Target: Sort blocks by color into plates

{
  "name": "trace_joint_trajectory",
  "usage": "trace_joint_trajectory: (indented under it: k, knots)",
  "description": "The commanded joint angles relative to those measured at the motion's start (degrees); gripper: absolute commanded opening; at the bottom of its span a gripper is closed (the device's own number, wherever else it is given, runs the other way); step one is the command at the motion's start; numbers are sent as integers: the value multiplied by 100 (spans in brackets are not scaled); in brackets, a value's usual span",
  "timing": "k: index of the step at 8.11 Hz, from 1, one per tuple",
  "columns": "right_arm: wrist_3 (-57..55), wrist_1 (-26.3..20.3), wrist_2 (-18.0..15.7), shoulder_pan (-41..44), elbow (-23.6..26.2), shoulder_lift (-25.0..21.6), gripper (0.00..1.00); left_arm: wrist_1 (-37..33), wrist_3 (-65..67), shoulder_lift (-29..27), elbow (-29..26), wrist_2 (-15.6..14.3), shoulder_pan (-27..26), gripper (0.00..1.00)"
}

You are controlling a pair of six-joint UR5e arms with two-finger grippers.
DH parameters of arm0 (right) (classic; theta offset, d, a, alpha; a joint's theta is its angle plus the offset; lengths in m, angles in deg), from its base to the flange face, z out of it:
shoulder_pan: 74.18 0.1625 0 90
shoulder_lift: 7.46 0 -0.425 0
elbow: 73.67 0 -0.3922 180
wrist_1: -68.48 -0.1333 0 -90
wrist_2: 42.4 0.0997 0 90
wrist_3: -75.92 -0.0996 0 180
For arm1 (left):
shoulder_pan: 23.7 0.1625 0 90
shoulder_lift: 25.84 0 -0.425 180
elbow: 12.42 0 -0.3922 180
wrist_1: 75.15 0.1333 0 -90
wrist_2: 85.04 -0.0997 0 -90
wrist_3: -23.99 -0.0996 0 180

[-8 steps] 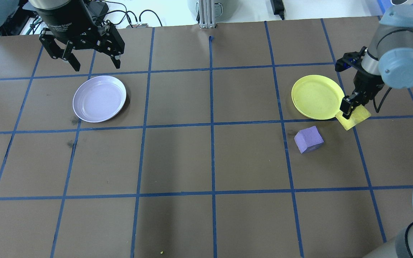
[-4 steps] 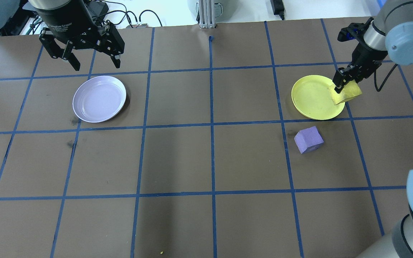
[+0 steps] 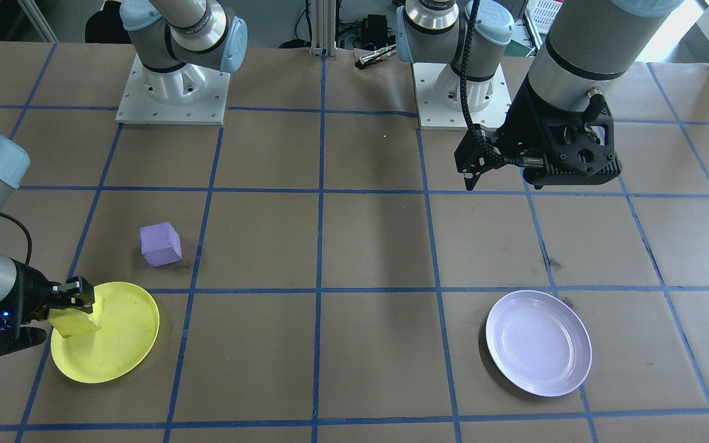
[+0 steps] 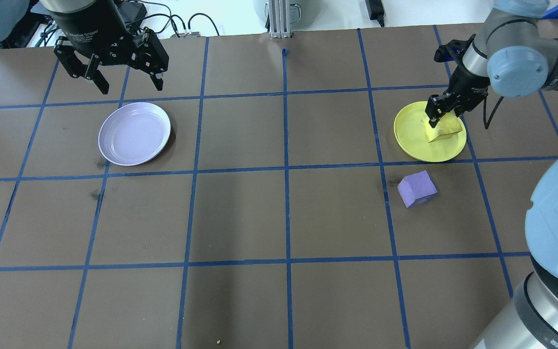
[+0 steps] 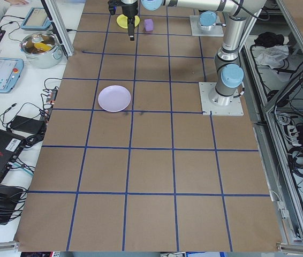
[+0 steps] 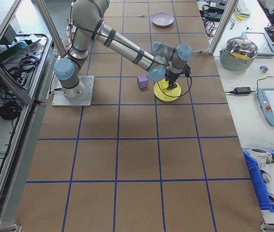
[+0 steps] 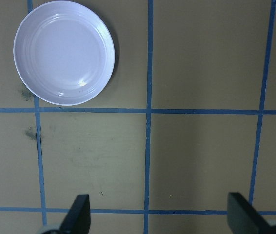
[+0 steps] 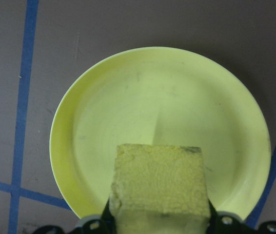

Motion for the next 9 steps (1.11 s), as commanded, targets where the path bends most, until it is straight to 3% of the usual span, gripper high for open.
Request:
trace_joint_trajectory:
  k: [1,2,4,7,9]
  knots:
    - [-277,66,-69,136,-3,161,37,2,-9,0,2,-2,0,100]
    - [-277,188,-69,136,6,162,99,2,-9,0,11,6,0,100]
    - [-277,138,-113,136,-3,-4,100,2,-9,-17,2,6,0,100]
    - [-285,-836,-140,153,102,-838,100,2,-18,-17,3,6,0,100]
    - [-311,-1023,-131,363,469,-1007,100,2,-158,-26,3,-2,0,100]
